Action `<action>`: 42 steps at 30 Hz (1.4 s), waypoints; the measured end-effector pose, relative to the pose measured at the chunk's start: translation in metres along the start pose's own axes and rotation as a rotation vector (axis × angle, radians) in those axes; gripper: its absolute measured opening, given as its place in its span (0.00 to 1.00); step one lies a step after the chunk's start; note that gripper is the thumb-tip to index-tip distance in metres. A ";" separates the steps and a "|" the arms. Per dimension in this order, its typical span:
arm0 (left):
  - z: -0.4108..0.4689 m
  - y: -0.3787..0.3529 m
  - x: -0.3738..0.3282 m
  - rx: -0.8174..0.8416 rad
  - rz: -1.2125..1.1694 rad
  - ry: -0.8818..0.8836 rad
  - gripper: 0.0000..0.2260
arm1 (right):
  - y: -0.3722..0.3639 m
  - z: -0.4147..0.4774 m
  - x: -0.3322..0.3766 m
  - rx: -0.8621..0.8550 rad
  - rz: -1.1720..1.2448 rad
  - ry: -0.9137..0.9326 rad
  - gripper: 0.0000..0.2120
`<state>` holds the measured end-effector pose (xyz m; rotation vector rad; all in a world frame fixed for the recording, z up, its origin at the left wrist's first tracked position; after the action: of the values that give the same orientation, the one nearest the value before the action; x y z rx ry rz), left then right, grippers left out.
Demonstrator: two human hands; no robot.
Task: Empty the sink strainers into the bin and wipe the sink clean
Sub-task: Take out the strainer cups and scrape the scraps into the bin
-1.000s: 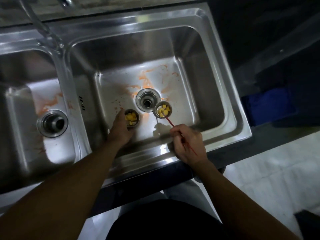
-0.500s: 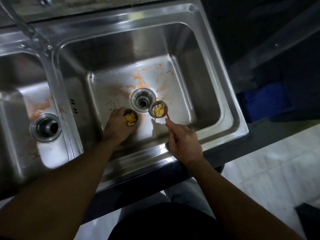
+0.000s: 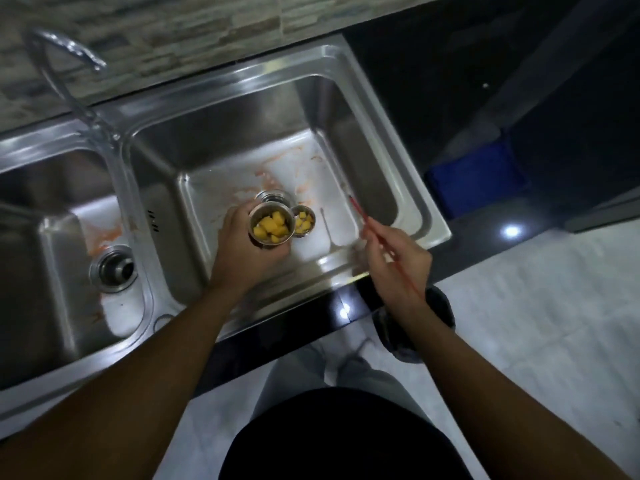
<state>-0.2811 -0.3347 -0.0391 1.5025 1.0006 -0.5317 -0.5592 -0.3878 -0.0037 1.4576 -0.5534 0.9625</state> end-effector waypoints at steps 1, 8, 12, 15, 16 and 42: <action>-0.001 -0.007 -0.018 0.010 -0.027 -0.033 0.34 | 0.025 -0.011 -0.004 -0.041 0.045 -0.002 0.11; -0.018 -0.109 -0.131 0.181 -0.195 -0.296 0.34 | 0.139 -0.075 -0.058 -0.159 0.299 -0.178 0.07; -0.037 -0.193 -0.174 0.332 -0.225 -0.353 0.39 | 0.194 -0.112 -0.092 -0.345 0.398 -0.225 0.09; -0.051 -0.252 -0.185 0.482 -0.224 -0.339 0.41 | 0.219 -0.140 -0.120 -0.419 0.386 -0.333 0.13; -0.056 -0.270 -0.186 0.518 -0.189 -0.337 0.40 | 0.224 -0.150 -0.129 -0.429 0.381 -0.368 0.13; -0.006 -0.522 -0.022 0.922 0.407 -0.156 0.37 | 0.116 -0.207 -0.321 -0.023 0.130 -0.534 0.11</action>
<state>-0.7235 -0.3682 -0.3142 2.3546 0.2768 -0.8538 -0.8749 -0.2697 -0.2188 1.6784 -1.0536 0.6545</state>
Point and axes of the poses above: each hand's wrist, its own z-axis towards the middle knuckle, its own y-axis out of the back of the hand, x = y × z, the point moved 8 cm from there along z, towards the middle knuckle, and after that the axes turned 15 degrees about x, right-handed, at the moved point
